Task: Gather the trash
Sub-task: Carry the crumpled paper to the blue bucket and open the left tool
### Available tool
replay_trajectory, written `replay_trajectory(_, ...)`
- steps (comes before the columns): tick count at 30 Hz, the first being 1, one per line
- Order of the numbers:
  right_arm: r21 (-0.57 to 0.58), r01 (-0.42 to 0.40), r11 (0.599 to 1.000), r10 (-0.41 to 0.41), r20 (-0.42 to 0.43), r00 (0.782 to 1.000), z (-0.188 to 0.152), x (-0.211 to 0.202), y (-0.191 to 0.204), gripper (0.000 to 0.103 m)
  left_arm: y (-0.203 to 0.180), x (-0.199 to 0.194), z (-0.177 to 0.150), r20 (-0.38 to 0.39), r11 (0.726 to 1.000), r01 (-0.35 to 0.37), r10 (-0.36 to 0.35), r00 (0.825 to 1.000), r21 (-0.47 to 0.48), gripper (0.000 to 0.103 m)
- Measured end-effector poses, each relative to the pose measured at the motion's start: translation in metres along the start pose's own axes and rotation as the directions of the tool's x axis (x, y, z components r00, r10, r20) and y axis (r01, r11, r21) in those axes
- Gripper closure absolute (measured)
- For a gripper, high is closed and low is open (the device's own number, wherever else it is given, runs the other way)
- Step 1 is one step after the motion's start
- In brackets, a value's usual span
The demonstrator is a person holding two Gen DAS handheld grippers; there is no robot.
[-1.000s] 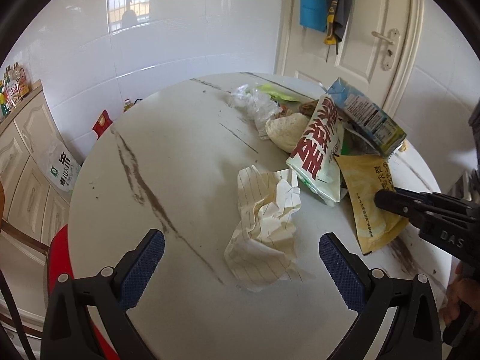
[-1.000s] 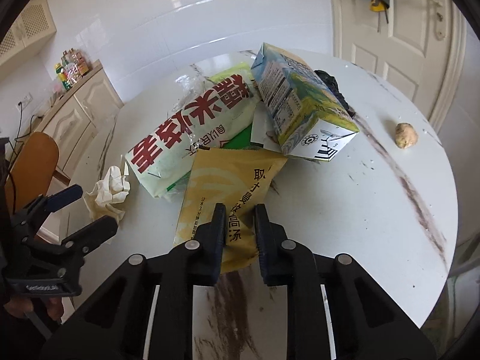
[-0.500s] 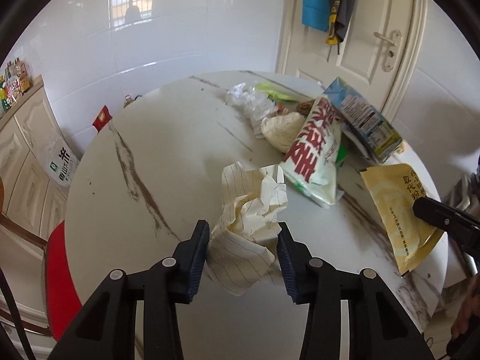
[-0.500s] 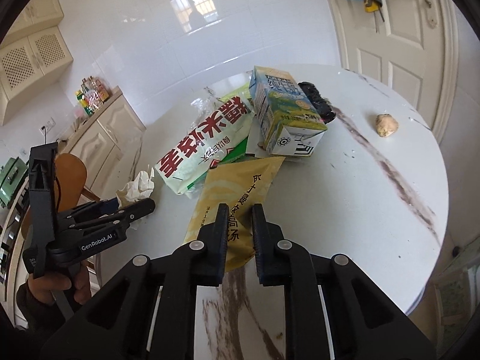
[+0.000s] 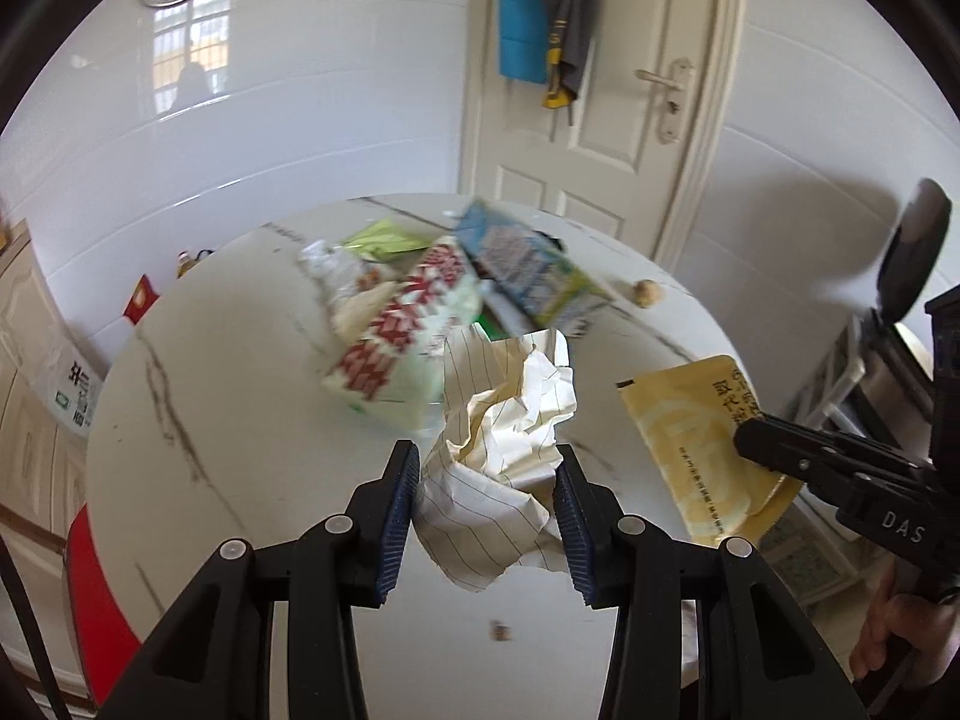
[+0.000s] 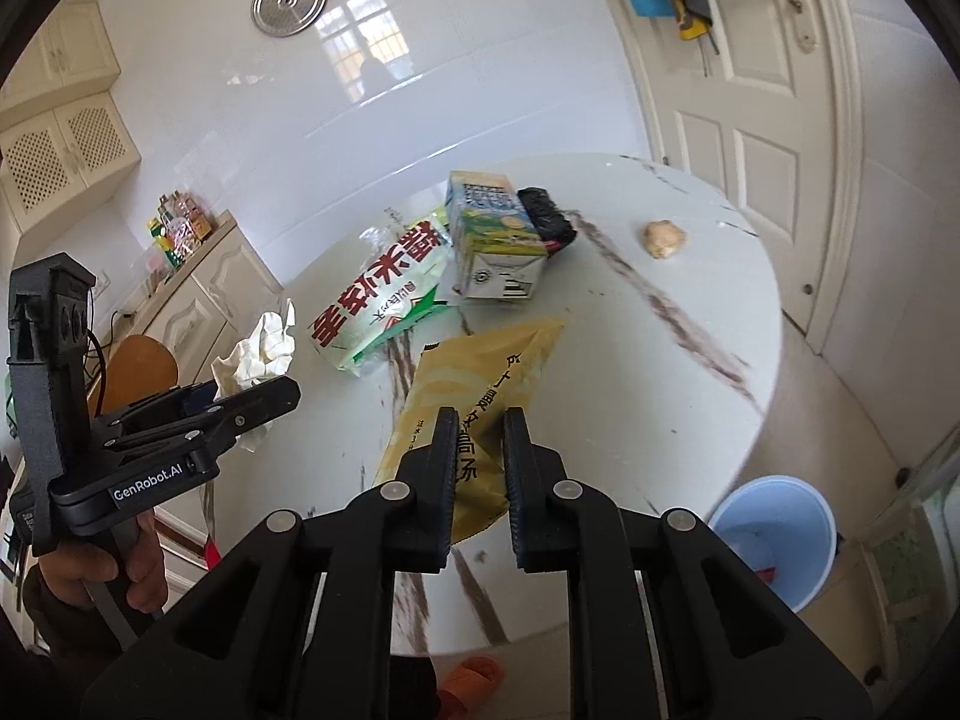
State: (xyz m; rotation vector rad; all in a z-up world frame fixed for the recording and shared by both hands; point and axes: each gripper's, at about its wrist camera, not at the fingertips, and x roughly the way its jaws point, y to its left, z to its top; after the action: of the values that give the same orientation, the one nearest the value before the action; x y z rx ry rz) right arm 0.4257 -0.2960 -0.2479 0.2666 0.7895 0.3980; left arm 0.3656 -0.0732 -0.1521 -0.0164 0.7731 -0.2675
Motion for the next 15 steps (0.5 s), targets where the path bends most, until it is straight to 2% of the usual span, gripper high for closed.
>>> replay_trajectory(7,0.031,0.022,0.999,-0.024,0.063,0.998,-0.002,-0.037,-0.024,0.089,-0.051,0.0,0.01,0.004,0.995,0.057,-0.058,0.998,0.082,0.063)
replay_trajectory(15,0.115,0.101,0.988,-0.116,0.134,0.984,-0.007,-0.092,-0.086,0.089,-0.13,0.026,0.028,-0.025,0.966,0.171,-0.169,0.985,0.192,0.063)
